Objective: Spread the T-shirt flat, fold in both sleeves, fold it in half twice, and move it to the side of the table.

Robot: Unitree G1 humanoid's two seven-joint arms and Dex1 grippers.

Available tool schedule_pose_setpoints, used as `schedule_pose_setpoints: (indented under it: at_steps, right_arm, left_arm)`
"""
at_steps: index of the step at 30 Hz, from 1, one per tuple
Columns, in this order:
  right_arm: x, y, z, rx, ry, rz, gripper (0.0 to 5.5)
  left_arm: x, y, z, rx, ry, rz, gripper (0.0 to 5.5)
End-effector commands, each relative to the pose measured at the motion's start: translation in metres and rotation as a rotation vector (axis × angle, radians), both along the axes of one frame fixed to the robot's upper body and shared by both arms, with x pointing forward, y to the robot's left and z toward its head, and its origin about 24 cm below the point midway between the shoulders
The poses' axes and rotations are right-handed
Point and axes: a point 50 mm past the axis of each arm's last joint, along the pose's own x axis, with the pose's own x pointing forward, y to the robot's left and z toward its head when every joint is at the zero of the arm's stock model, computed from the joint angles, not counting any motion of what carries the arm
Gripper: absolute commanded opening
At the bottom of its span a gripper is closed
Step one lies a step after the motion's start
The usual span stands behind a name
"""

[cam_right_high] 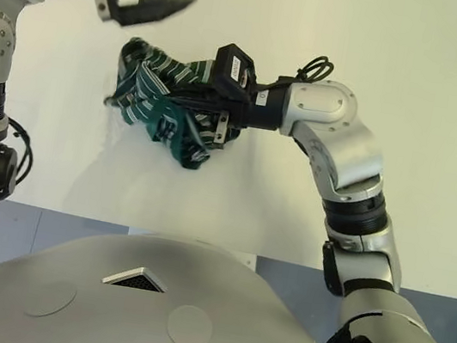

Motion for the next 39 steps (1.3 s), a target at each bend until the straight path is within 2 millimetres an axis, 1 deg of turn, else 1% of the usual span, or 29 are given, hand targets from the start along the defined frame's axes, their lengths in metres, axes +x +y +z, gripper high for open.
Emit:
schedule_pose_setpoints:
  at_steps: [1, 4, 6, 7, 8, 11, 13, 18, 20, 23, 25, 28, 31, 32, 34, 35, 39]
  right_arm:
    - [-0.002, -0.007, 0.006, -0.065, -0.043, 0.025, 0.01]
    - [0.001, -0.024, 0.004, -0.144, -0.065, -0.006, 0.01]
    - [0.004, -0.029, 0.007, -0.162, -0.089, -0.019, 0.01]
    - [0.006, -0.03, 0.009, -0.167, -0.102, -0.022, 0.0]
    - [0.007, -0.03, 0.01, -0.17, -0.111, -0.024, 0.0]
    - [0.007, -0.028, 0.013, -0.165, -0.13, -0.016, 0.0]
    - [0.006, -0.025, 0.015, -0.157, -0.138, -0.004, 0.0]
    - [0.007, -0.022, 0.015, -0.154, -0.152, -0.004, 0.0]
    - [0.007, -0.021, 0.015, -0.152, -0.156, -0.004, 0.0]
    - [0.007, -0.02, 0.015, -0.154, -0.161, -0.002, 0.0]
    - [0.007, -0.019, 0.015, -0.157, -0.162, -0.001, 0.0]
    - [0.006, -0.019, 0.013, -0.16, -0.159, -0.002, 0.0]
    - [0.006, -0.019, 0.013, -0.157, -0.158, -0.003, 0.0]
    - [0.006, -0.019, 0.013, -0.157, -0.157, -0.003, 0.0]
    - [0.006, -0.019, 0.013, -0.157, -0.155, -0.003, 0.0]
    - [0.006, -0.019, 0.012, -0.157, -0.153, -0.002, 0.0]
    - [0.006, -0.018, 0.011, -0.153, -0.141, 0.001, 0.0]
  left_arm:
    - [0.001, 0.014, -0.015, 0.134, 0.093, -0.026, 5.4]
    - [-0.001, 0.025, -0.04, 0.235, 0.173, -0.024, 5.4]
    - [-0.007, 0.023, -0.048, 0.251, 0.211, -0.063, 5.4]
    - [-0.009, 0.022, -0.05, 0.257, 0.225, -0.09, 5.19]
    - [-0.011, 0.02, -0.051, 0.265, 0.233, -0.109, 5.13]
    - [-0.01, 0.016, -0.058, 0.31, 0.223, -0.128, 4.57]
    - [-0.009, 0.013, -0.059, 0.308, 0.218, -0.139, 4.29]
    - [-0.017, 0.004, -0.055, 0.281, 0.226, -0.217, 3.19]
    - [-0.019, 0.003, -0.053, 0.285, 0.219, -0.238, 2.89]
    - [-0.021, 0.003, -0.054, 0.32, 0.207, -0.256, 2.28]
    - [-0.021, 0.003, -0.052, 0.319, 0.199, -0.258, 1.84]
    - [-0.019, 0.003, -0.049, 0.308, 0.187, -0.254, 1.33]
    - [-0.018, 0.006, -0.052, 0.34, 0.184, -0.248, 0.71]
    - [-0.018, 0.006, -0.053, 0.344, 0.184, -0.247, 0.58]
    - [-0.018, 0.006, -0.052, 0.328, 0.189, -0.25, 0.15]
    - [-0.019, 0.005, -0.051, 0.318, 0.191, -0.252, 0.05]
    - [-0.019, 0.006, -0.053, 0.309, 0.196, -0.249, 0.05]
